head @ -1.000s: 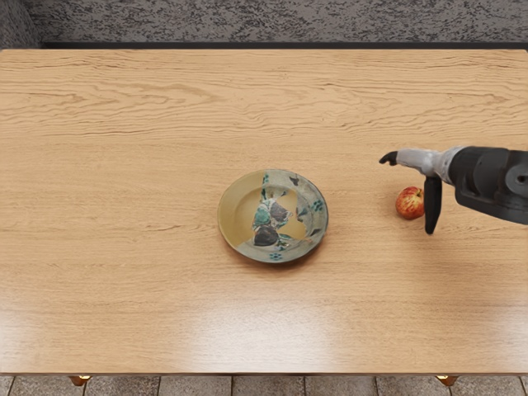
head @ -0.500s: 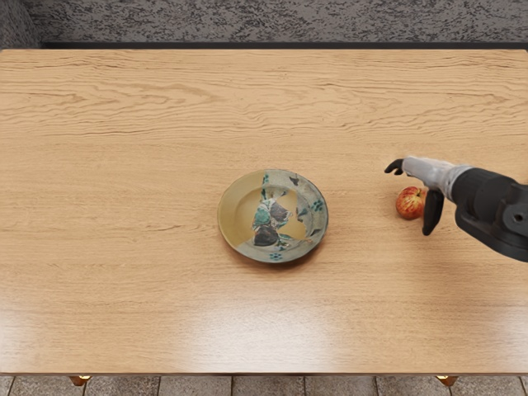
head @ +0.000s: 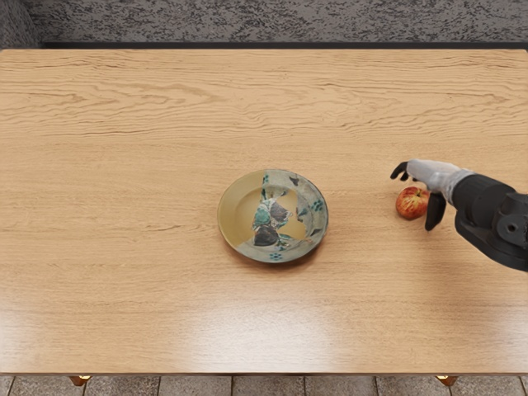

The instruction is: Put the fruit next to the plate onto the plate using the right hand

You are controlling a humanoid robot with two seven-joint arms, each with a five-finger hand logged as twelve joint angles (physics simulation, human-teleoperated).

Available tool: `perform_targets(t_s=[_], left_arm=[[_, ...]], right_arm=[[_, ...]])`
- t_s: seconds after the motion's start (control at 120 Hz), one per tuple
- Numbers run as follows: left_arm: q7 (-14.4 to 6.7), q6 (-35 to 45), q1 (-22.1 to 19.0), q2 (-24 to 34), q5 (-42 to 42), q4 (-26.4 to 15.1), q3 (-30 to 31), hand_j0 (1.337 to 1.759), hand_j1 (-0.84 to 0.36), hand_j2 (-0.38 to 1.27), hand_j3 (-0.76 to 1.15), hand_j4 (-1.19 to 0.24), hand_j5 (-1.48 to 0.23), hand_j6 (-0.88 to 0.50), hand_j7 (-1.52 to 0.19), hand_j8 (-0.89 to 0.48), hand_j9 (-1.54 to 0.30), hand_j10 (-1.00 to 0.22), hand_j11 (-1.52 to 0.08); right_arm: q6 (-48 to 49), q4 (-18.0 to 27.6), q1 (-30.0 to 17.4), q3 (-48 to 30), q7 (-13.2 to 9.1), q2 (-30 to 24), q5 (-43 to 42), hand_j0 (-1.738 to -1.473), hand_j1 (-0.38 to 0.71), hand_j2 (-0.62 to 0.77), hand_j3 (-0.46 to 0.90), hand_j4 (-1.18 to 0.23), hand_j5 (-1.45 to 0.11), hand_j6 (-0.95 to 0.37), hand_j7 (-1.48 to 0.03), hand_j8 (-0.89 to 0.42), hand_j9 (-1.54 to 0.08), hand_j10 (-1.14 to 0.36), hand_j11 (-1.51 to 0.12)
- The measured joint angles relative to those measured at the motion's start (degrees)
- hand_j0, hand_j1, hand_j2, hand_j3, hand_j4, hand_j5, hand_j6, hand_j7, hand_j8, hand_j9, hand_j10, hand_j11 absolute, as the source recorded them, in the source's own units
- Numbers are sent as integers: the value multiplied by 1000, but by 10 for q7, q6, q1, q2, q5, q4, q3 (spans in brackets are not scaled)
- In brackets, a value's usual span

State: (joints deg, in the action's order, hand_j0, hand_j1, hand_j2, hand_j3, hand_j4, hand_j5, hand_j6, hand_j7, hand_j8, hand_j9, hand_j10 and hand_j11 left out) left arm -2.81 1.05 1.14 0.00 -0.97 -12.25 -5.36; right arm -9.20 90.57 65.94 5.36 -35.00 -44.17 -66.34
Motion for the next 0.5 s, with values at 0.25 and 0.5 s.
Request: perform_targets(t_s=[0.25,0.5], left_arm=[[0,0,0,0,0,0,0,1658,349,0,0,0,0,0,0,0,0,0,0],[0,0,0,0,0,0,0,1658,349,0,0,0,0,0,0,0,0,0,0]], right_arm=[[-1,-14,-4,-2,0,17,-8,-1658,36,-61,0,-328,-421,-330,-420,-328,-420,-327,-420],[-1,-24,-10,-2,0,20,-9,-1658,92,-70,0,-374,-482,-376,-481,-375,-482,-374,-481]])
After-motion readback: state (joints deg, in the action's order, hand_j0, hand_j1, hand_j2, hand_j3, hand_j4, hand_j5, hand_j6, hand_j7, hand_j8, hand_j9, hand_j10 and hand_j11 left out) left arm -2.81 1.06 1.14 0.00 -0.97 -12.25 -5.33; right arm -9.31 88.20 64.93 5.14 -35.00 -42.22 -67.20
